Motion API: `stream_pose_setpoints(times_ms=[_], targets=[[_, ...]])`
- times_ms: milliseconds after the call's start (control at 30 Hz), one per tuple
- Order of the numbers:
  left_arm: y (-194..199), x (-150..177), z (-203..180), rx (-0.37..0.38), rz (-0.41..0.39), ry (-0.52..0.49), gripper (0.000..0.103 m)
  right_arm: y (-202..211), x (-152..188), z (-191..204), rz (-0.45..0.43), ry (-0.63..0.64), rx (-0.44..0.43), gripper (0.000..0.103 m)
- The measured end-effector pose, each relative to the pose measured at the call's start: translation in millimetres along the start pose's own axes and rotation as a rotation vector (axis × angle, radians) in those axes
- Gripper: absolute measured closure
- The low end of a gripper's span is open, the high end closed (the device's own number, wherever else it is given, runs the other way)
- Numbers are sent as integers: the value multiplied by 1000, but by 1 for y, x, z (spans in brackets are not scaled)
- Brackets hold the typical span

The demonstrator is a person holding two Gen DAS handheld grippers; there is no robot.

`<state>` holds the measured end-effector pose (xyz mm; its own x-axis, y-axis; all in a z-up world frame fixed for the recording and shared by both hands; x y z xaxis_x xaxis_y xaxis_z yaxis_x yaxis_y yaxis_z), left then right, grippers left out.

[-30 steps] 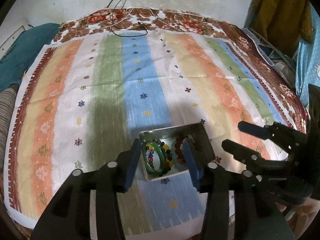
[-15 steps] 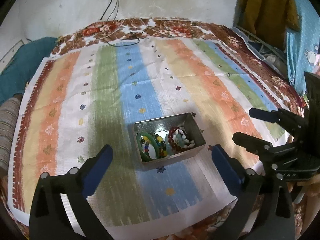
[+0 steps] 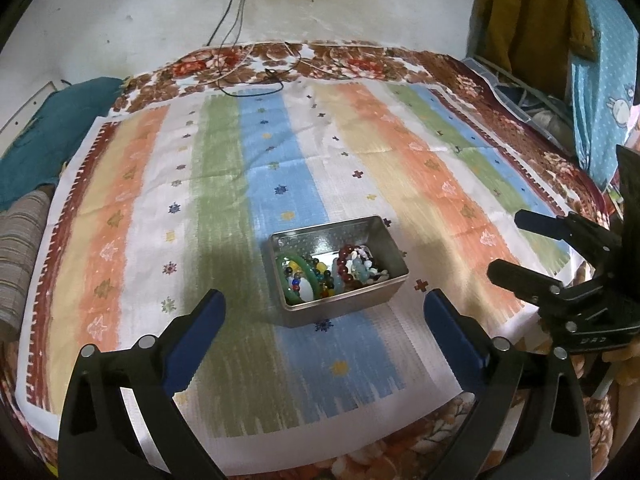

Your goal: Organize jewelry

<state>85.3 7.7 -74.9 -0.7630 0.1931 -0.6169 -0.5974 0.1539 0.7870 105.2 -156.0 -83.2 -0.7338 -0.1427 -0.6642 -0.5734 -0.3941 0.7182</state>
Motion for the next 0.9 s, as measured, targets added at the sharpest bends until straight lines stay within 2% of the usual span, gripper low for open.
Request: stream_pose_setpoints(times_ms=[100, 233, 767, 900], targets=[[3, 1, -1, -42, -7, -14, 6, 4, 1, 1, -9, -9, -14, 11], [16, -1, -3, -109, -71, -30, 6, 10, 1, 0, -33, -22, -16, 11], [27, 4, -18, -77, -102, -26, 6, 19, 7, 2, -52, -32, -41, 11], [29, 5, -18, -89, -107, -26, 6, 18, 8, 4, -45, -25, -45, 11]])
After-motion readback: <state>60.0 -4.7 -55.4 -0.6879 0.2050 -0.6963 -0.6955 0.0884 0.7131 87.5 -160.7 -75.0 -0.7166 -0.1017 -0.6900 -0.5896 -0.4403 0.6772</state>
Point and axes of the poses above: each gripper's, at about its wrist camera, not at the fingertips, and y roughly against the way its jaws point, z to its left, x to its underside, the point moved 8 cm from there along -y, roughly the way its jaws point, and after that the axes turned 8 degrees about -y, right-handed, at the moved point
